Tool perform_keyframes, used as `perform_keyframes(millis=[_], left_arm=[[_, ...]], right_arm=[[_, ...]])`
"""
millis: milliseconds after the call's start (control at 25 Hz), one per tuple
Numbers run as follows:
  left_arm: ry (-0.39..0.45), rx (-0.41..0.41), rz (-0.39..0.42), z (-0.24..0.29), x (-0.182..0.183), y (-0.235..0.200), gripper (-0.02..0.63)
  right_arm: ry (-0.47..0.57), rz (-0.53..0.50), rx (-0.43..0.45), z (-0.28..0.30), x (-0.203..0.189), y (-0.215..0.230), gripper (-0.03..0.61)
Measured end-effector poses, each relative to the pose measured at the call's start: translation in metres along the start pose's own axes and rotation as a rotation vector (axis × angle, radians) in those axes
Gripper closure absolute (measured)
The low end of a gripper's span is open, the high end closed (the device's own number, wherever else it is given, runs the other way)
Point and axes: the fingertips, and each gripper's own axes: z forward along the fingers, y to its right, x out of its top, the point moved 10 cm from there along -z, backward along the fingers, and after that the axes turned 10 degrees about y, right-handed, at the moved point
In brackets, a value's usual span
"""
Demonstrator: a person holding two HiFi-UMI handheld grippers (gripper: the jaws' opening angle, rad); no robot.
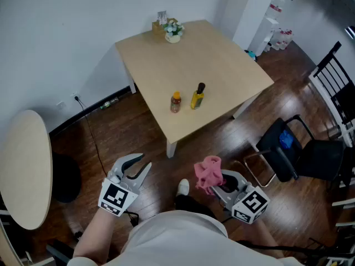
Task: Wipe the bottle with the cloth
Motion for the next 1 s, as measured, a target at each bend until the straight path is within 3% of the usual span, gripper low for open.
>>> perform_keyframes(millis=[240, 360, 520, 720, 1000], left_arm=[[-0.017, 0.082, 0.042, 0.1, -0.002, -0.041, 0.502], [-0.036, 0.081, 0.021, 0.145, -0.014, -0.064, 0.488], [-0.049, 0.073, -0.042, 0.195, -0.037, -0.103, 0.467], [-0.094, 0.002, -0.085, 0.258, -0.068, -0.143, 0.418], [-0.126, -0.111, -0.134, 0.322, -0.1, -0.164, 0.383]], right_arm=[[-0.004, -0.024, 0.001, 0.018, 0.019, 0.095, 0.488], [-0.007, -0.008, -0.022, 0.028, 0.024, 0.122, 0.488], [-0.002, -0.022, -0.052, 0.047, 0.039, 0.137, 0.488], [-0.006, -0.009, -0.15, 0.061, 0.05, 0.142, 0.488], [-0.044, 0.007, -0.286, 0.07, 0.057, 0.133, 0.488]])
